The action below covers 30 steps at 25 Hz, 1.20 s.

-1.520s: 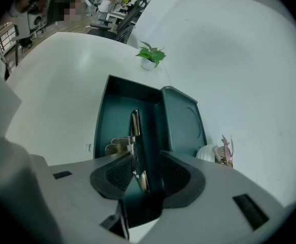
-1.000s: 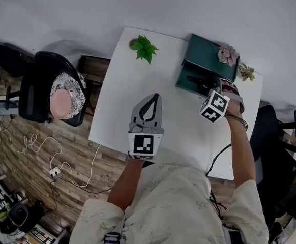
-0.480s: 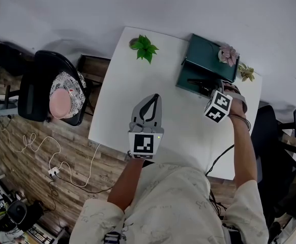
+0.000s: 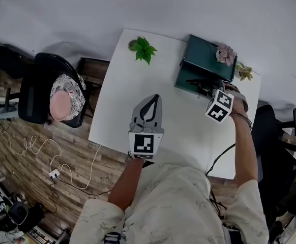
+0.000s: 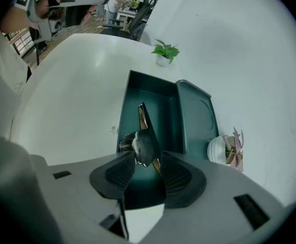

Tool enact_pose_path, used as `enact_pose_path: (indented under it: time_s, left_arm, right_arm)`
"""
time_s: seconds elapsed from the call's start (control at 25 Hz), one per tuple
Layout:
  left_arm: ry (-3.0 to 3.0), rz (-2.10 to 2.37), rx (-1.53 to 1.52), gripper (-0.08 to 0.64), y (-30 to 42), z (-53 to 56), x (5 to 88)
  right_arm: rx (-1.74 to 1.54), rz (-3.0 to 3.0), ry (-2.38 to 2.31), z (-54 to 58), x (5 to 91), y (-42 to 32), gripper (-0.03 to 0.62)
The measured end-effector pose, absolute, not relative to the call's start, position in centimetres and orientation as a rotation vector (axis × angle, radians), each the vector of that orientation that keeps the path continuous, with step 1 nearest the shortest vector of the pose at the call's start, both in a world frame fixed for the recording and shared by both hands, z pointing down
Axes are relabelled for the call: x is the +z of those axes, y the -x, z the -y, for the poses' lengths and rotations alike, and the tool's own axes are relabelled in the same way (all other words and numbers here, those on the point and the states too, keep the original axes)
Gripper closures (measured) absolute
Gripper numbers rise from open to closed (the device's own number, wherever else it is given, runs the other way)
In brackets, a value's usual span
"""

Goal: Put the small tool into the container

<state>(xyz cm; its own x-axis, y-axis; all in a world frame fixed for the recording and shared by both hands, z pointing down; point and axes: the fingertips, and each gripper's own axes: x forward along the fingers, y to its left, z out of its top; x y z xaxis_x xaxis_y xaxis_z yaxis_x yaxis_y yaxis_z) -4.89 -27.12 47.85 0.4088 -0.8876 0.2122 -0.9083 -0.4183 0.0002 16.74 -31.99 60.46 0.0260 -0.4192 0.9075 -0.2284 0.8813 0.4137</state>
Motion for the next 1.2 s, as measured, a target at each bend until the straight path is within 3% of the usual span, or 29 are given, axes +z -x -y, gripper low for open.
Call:
enact_pose_path:
  time_s: [1.2]
  left_arm:
    - [-2.644, 1.563, 0.244, 0.555, 4.3, 22.5, 44.9]
  right_arm:
    - [-0.078, 1.673, -0.897, 26.6, 56.1, -17.4, 0.419]
